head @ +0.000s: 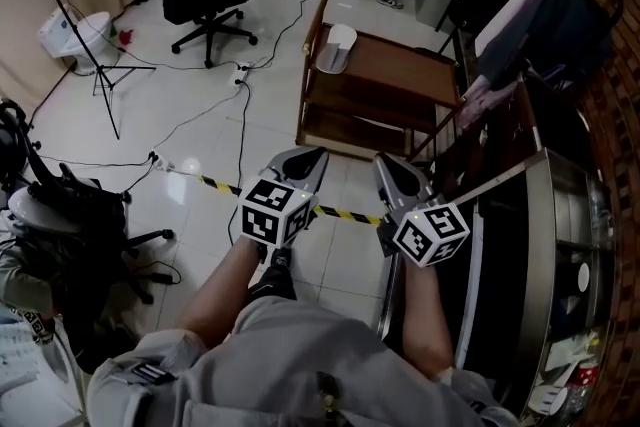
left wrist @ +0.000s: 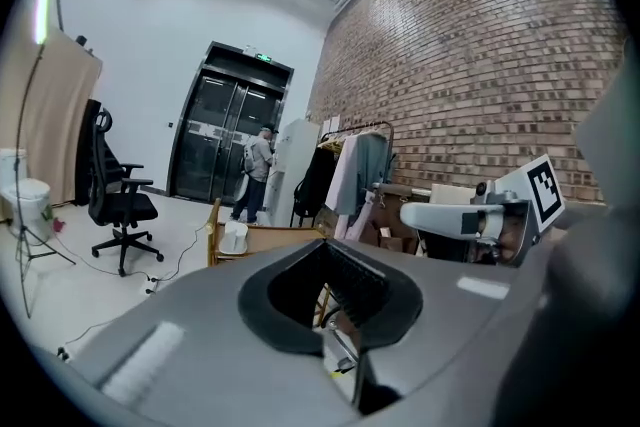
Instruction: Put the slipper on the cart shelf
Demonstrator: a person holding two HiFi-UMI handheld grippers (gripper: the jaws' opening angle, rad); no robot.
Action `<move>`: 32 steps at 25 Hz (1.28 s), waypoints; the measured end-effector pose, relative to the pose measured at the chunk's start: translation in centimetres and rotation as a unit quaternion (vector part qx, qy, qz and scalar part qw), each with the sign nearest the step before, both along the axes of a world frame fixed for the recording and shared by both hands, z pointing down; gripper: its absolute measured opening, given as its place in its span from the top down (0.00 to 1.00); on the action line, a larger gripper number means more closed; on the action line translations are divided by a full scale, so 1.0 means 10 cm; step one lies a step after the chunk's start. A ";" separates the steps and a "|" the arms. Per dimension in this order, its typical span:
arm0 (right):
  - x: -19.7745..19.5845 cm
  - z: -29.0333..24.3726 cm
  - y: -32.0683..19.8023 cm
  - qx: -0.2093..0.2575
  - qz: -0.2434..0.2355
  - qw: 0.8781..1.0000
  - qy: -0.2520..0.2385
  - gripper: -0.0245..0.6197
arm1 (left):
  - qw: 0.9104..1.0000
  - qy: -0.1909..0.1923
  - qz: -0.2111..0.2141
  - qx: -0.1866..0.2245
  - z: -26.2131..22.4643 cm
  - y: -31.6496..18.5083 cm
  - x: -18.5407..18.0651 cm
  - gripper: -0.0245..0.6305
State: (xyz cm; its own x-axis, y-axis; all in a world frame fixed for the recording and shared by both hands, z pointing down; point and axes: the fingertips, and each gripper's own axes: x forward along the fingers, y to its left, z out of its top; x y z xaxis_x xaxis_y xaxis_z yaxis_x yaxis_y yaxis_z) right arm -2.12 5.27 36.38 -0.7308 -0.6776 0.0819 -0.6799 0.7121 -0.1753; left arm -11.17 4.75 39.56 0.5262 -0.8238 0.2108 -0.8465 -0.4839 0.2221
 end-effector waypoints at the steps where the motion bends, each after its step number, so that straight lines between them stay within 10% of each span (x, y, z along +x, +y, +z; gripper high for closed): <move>1: -0.06 0.01 -0.13 -0.001 0.003 1.000 0.002 0.96 | 1.000 -0.001 0.002 0.001 0.00 -0.14 -0.06 0.95; 17: -0.47 0.14 -1.75 -0.026 0.057 0.998 0.014 0.96 | 0.999 0.001 0.037 -0.026 0.24 -1.88 -0.43 0.95; 32: -0.17 0.42 -3.42 -0.035 -0.005 0.999 0.007 0.96 | 0.998 -0.037 -0.030 -0.051 0.61 -3.47 -0.07 0.95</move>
State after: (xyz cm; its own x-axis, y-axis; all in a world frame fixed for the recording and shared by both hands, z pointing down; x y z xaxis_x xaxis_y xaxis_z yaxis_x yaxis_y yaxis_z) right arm -3.83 -28.95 40.60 -0.7356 -0.6631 0.1385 -0.6759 0.7046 -0.2162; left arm -11.88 -29.99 45.61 0.4565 -0.8255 0.3318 -0.8891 -0.4099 0.2036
